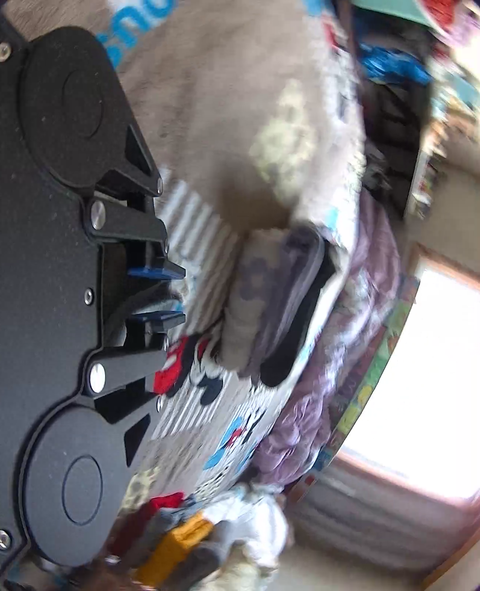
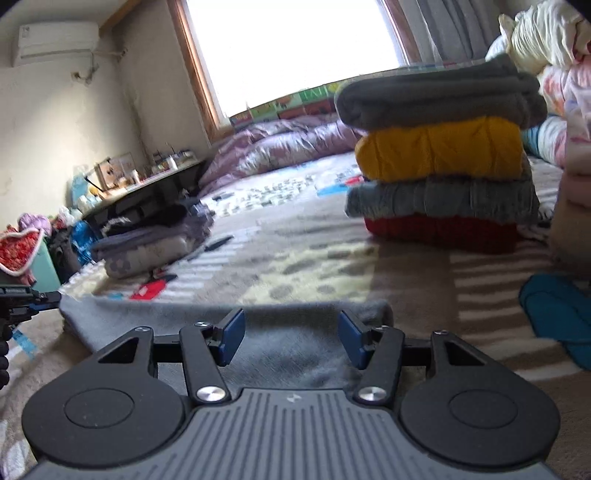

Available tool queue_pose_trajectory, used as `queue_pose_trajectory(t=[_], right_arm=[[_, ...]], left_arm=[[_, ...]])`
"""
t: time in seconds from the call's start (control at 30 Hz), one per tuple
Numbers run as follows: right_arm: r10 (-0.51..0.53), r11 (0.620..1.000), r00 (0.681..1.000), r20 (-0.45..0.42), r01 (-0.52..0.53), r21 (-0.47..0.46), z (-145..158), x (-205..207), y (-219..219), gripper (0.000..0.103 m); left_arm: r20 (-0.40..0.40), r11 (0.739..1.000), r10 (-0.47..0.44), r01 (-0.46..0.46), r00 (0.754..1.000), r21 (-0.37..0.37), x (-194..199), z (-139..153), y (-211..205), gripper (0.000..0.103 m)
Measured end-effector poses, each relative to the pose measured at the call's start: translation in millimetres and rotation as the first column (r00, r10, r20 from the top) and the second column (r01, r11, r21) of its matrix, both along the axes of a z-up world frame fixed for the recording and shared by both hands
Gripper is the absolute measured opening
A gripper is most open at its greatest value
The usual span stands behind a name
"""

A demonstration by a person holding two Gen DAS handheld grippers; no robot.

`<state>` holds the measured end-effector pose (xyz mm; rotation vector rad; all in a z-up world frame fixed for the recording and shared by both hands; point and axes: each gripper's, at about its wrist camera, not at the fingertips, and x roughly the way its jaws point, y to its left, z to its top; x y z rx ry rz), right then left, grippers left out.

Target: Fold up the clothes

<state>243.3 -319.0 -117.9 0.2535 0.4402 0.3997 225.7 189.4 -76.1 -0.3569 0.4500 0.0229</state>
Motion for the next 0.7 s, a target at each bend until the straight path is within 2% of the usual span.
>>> queue_pose_trajectory(t=[0.1, 0.2, 0.27, 0.33, 0.4, 0.5, 0.57, 0.6, 0.7], right_arm=[[0.026, 0.999, 0.999, 0.024, -0.025, -0.035, 3.0, -1.3, 8.4, 0.057], [0.054, 0.998, 0.998, 0.012, -0.054, -0.045, 0.3, 1.7, 16.3, 0.057], [0.073, 0.996, 0.997, 0.003, -0.073, -0.052, -1.6, 3.7, 21.6, 0.057], [0.097, 0.994, 0.995, -0.002, -0.097, -0.053, -3.0, 5.2, 26.7, 0.057], [0.128, 0.990, 0.992, 0.001, -0.128, -0.065, -3.7, 4.2, 33.0, 0.058], [0.124, 0.986, 0.992, -0.032, -0.127, -0.104, -9.4, 6.3, 39.2, 0.059], [0.125, 0.988, 0.992, -0.027, -0.127, -0.090, -9.4, 7.0, 38.6, 0.059], [0.132, 0.987, 0.991, -0.014, -0.132, -0.087, -8.0, 6.0, 38.8, 0.059], [0.135, 0.986, 0.991, -0.011, -0.136, -0.096, -7.6, 5.8, 40.7, 0.059]], left_arm=[[-0.001, 0.997, -0.040, 0.040, 0.999, 0.060, -0.2, 2.6, -10.8, 0.019], [-0.016, 0.993, -0.112, 0.113, 0.994, 0.031, 6.4, -2.7, -14.8, 0.020], [-0.056, 0.983, -0.178, 0.179, 0.983, 0.027, 14.9, -10.9, -18.4, 0.020], [-0.103, 0.978, -0.196, 0.202, 0.975, 0.051, 21.0, -18.4, -25.3, 0.021], [-0.084, 0.977, -0.157, 0.167, 0.984, 0.134, 18.0, -13.0, -30.1, 0.021], [-0.011, 0.975, -0.057, 0.058, 0.998, 0.215, 11.1, 3.0, -21.0, 0.022], [-0.004, 0.983, -0.096, 0.096, 0.995, 0.155, 10.3, 6.0, -14.2, 0.024], [-0.009, 0.981, -0.125, 0.125, 0.992, 0.147, 10.1, 5.1, -16.7, 0.026], [-0.039, 0.958, -0.227, 0.230, 0.973, 0.172, 11.7, -3.6, -35.6, 0.026]])
